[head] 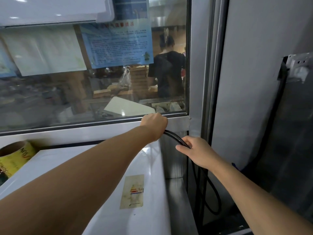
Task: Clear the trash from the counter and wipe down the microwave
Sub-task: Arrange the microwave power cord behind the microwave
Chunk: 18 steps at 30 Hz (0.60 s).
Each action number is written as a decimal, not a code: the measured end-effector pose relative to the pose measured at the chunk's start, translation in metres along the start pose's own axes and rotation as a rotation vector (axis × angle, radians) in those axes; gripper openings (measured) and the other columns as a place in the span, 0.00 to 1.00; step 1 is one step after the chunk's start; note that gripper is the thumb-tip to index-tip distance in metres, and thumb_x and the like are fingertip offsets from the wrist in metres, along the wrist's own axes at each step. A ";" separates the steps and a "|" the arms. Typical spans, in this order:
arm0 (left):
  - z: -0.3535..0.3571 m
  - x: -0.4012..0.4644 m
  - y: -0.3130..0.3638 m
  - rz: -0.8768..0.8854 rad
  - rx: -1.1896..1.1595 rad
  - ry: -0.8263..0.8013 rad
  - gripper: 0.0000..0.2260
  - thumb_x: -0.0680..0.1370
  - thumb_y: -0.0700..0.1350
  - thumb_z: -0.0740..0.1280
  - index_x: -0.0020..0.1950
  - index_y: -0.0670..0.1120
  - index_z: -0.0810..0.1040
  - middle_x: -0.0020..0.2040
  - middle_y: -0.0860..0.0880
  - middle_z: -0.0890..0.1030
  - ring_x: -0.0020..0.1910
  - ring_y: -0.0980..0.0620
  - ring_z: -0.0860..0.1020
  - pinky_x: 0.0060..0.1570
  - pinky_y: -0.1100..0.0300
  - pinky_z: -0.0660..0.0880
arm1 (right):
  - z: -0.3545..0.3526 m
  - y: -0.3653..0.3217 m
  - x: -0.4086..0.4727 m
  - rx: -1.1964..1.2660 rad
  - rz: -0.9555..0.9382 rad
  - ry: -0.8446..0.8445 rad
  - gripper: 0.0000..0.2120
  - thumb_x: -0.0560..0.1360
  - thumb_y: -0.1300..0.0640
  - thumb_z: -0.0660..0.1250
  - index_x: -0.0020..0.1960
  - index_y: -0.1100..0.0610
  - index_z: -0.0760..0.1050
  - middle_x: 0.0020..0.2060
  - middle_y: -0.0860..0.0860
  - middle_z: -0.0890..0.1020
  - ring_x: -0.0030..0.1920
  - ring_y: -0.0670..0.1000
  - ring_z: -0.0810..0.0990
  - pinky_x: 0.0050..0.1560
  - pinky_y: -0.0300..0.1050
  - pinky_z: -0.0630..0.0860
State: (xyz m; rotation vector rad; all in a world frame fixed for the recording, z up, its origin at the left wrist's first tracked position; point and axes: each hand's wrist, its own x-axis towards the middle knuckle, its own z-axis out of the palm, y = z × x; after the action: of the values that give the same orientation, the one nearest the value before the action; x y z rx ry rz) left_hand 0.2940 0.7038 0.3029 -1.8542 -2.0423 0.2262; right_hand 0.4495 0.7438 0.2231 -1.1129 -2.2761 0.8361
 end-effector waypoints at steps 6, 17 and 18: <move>0.005 0.008 -0.003 0.006 0.022 0.003 0.10 0.77 0.40 0.67 0.57 0.45 0.78 0.50 0.45 0.80 0.42 0.47 0.75 0.38 0.58 0.69 | -0.001 -0.006 0.006 -0.460 -0.081 0.049 0.12 0.79 0.45 0.58 0.47 0.54 0.67 0.43 0.49 0.72 0.43 0.52 0.74 0.39 0.46 0.69; 0.020 0.016 -0.021 -0.034 0.092 -0.033 0.09 0.77 0.39 0.65 0.53 0.47 0.80 0.45 0.48 0.78 0.41 0.46 0.74 0.35 0.58 0.66 | 0.005 0.006 0.022 -0.337 -0.034 0.073 0.15 0.75 0.47 0.66 0.40 0.59 0.74 0.40 0.52 0.78 0.39 0.52 0.77 0.39 0.45 0.71; 0.022 0.017 -0.023 -0.037 0.093 -0.024 0.10 0.77 0.38 0.64 0.54 0.48 0.80 0.48 0.47 0.79 0.43 0.45 0.76 0.36 0.58 0.66 | 0.004 0.009 0.022 -0.336 -0.015 0.072 0.16 0.74 0.46 0.68 0.37 0.58 0.72 0.35 0.52 0.78 0.37 0.52 0.76 0.37 0.45 0.71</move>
State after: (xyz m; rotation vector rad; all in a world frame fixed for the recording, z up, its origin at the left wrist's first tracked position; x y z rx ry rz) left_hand 0.2632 0.7205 0.2940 -1.7647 -2.0443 0.3293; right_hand 0.4393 0.7649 0.2169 -1.2433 -2.4172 0.4071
